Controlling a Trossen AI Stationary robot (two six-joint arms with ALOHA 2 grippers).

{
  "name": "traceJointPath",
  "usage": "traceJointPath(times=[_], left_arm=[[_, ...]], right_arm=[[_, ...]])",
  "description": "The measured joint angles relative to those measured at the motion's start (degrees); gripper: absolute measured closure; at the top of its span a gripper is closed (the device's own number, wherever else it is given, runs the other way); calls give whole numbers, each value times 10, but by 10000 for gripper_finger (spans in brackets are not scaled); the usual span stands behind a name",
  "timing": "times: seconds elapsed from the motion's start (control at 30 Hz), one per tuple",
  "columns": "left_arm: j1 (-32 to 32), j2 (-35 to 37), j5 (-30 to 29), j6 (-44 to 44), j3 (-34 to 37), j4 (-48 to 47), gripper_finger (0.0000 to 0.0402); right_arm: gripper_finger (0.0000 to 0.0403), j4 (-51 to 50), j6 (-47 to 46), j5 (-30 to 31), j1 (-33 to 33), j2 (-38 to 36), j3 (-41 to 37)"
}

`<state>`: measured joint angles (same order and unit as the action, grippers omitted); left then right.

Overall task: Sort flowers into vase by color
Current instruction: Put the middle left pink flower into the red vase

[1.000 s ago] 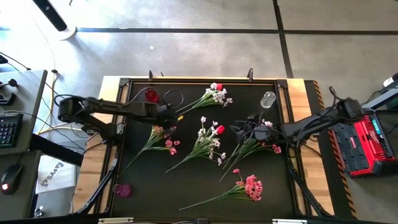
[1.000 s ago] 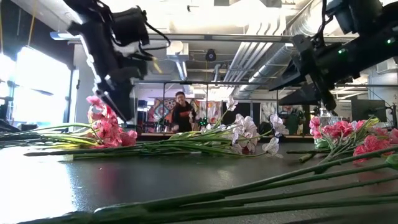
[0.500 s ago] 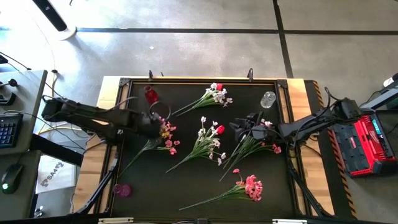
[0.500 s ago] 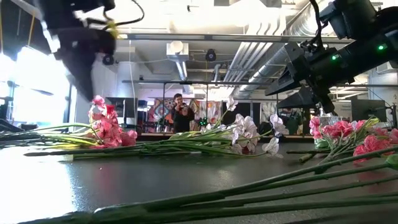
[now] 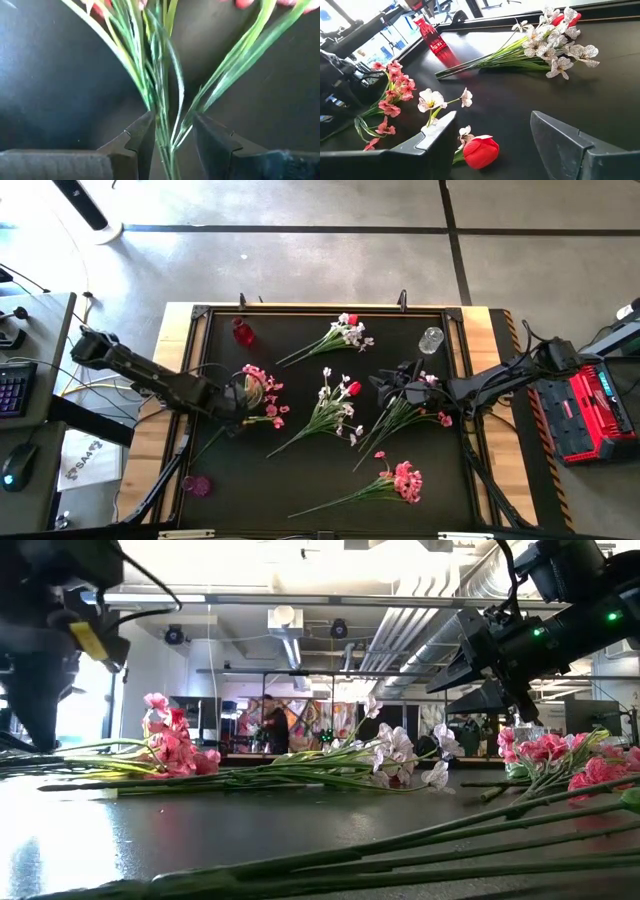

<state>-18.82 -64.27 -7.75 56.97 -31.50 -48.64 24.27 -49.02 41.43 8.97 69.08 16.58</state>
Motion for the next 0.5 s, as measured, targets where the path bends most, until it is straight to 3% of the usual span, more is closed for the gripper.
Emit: traceJointPath(times=[0.5], left_arm=[[-27,-34,28,0,36,68,286]], right_arm=[[167,-3,-11,0,1,0,0]])
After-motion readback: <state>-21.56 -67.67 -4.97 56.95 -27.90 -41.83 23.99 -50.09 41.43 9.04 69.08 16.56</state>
